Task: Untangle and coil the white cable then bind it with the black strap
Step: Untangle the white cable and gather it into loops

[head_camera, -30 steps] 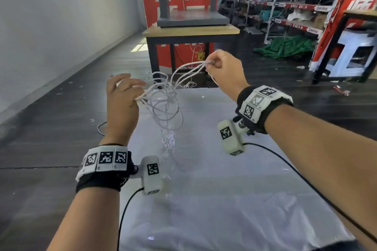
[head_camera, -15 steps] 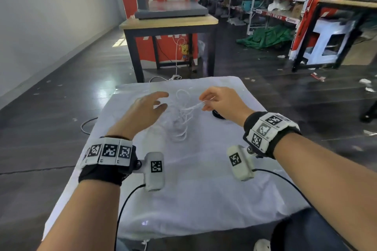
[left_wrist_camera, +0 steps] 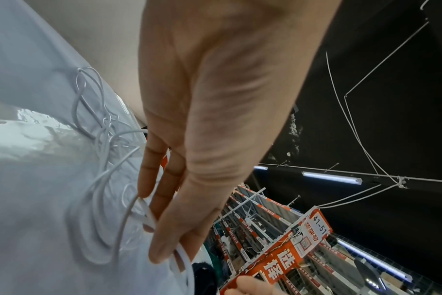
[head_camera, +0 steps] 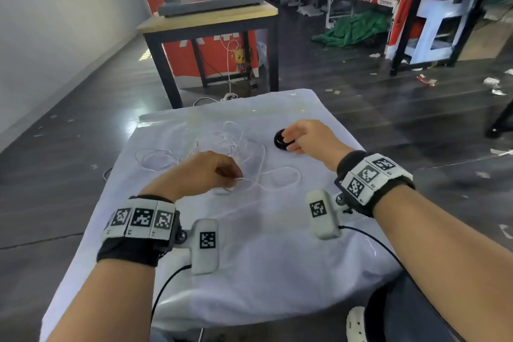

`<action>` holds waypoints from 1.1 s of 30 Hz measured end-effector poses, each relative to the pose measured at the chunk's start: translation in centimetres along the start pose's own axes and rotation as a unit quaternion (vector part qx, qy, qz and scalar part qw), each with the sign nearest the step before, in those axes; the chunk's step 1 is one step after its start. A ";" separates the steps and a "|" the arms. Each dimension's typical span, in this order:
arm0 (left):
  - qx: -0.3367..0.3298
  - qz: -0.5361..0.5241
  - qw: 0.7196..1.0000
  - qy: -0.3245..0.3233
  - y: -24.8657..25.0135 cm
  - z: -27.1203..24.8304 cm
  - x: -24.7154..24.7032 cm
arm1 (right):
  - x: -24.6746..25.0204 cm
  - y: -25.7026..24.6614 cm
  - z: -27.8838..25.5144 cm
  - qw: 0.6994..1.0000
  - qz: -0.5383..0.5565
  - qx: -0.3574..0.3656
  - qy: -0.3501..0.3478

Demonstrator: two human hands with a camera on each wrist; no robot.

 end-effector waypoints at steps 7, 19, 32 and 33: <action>-0.015 -0.034 0.999 0.011 -0.2 -0.3 0.1 | -2.5 1.5 -0.5 0.990 -0.001 -0.038 -0.136; -0.047 -0.407 0.885 0.221 -0.8 -0.6 2.8 | -2.8 0.3 -1.0 0.964 0.235 -0.033 -0.119; -0.099 -0.692 0.675 0.237 0.1 0.7 2.3 | -10.0 -0.6 -2.0 0.937 -0.006 -0.027 -0.347; -0.108 -0.705 0.658 0.241 0.2 0.7 2.6 | -10.2 -0.5 -2.2 0.932 -0.028 -0.027 -0.361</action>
Point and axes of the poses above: each hand's wrist, its own z-axis towards the middle knuckle, its own x-axis out of the back of the hand, y = z × x, the point moved 7 cm from there along z, towards the middle knuckle, and after that the axes turned 12 degrees about -y, right-handed, at the moved point
